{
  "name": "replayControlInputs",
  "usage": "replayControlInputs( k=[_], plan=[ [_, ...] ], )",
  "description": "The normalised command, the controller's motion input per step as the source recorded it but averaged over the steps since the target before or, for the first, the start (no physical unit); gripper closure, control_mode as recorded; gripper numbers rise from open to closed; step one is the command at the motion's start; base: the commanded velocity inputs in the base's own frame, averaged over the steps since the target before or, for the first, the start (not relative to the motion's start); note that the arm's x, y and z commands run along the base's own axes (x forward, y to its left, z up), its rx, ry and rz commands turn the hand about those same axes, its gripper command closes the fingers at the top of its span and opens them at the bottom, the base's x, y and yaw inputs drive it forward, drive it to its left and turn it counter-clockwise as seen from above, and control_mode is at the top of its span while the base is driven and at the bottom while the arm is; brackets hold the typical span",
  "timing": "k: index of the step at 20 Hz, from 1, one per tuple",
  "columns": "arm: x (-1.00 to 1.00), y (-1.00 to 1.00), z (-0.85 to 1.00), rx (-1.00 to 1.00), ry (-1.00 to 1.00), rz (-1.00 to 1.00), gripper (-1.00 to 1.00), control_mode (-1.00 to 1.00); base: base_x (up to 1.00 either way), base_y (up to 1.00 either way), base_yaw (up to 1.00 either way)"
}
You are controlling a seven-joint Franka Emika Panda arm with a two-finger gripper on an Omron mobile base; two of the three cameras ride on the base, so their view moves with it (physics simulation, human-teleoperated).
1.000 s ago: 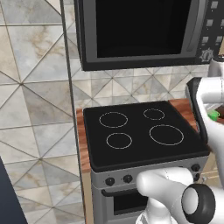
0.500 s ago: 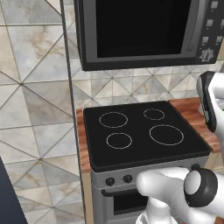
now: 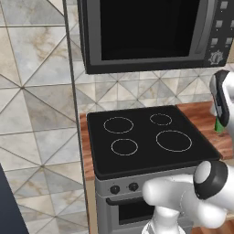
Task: Pick the cup and bowl from the counter and place them on the counter next to the sink.
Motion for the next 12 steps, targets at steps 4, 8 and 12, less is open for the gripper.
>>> replayControlInputs(
  k=[4,8,12],
  plan=[
    [0.46,-0.30,0.00,0.00,0.04,0.00,-1.00,-1.00,0.00,0.00,0.00],
    [0.52,-0.36,-0.05,0.01,0.03,0.00,-1.00,-1.00,0.00,0.00,0.00],
    [0.54,-0.39,-0.13,0.04,0.01,0.00,-1.00,-1.00,0.00,0.00,0.00]
  ],
)
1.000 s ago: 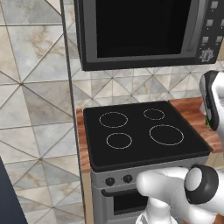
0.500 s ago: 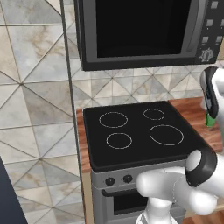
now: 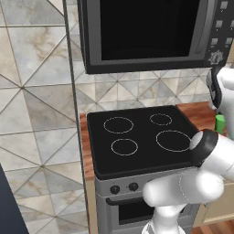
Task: Pick the cup and bowl from the counter and place them on the counter next to the sink.
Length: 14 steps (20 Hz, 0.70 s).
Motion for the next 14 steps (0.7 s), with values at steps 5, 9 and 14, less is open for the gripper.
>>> replayControlInputs(
  k=[5,9,14],
  plan=[
    [0.40,-0.45,-0.23,0.10,0.00,0.00,-1.00,-1.00,0.00,0.00,0.00],
    [0.23,-0.38,-0.40,0.09,0.00,-0.01,-1.00,-1.00,0.00,0.00,0.00],
    [0.31,-0.27,-0.41,0.03,0.00,-0.01,-1.00,-1.00,0.00,0.00,0.00]
  ],
)
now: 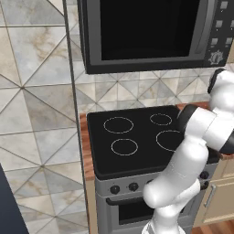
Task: Pick the cup and bowl from the counter and place them on the counter next to the sink.
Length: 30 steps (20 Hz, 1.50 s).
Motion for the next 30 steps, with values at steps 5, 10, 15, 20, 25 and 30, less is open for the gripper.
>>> replayControlInputs(
  k=[5,10,15,20,25,30],
  plan=[
    [0.24,-0.14,-0.05,0.00,0.00,0.00,-1.00,-1.00,0.00,0.00,0.00],
    [0.34,0.00,0.00,0.00,0.00,0.00,-1.00,-1.00,0.00,0.00,0.00],
    [0.38,0.00,-0.01,0.00,0.01,0.00,-1.00,-1.00,0.00,0.00,0.00],
    [0.29,-0.05,-0.12,-0.04,0.05,0.00,-1.00,-1.00,0.00,0.00,0.00],
    [0.14,-0.05,-0.24,-0.06,0.06,0.00,-1.00,-1.00,0.00,0.00,0.00],
    [0.08,-0.07,-0.29,-0.03,0.06,0.00,-1.00,-1.00,0.00,0.00,0.00]
  ],
)
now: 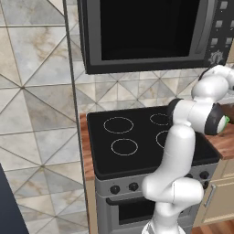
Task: Pick the cup and bowl from the counter and place them on the counter next to the sink.
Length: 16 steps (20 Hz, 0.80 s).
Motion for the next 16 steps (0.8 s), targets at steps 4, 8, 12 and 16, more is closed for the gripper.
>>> replayControlInputs(
  k=[4,8,12,16],
  plan=[
    [0.00,-0.03,-0.47,0.00,0.05,0.00,-1.00,-1.00,0.00,0.00,0.00],
    [0.00,-0.03,-0.57,0.00,0.01,0.00,-1.00,-1.00,0.00,0.00,0.00],
    [0.04,-0.03,-0.15,0.00,0.00,0.00,-1.00,-1.00,0.00,0.00,0.00],
    [0.21,-0.06,-0.09,0.00,0.00,0.00,-1.00,-1.00,0.00,0.00,0.00]
  ],
)
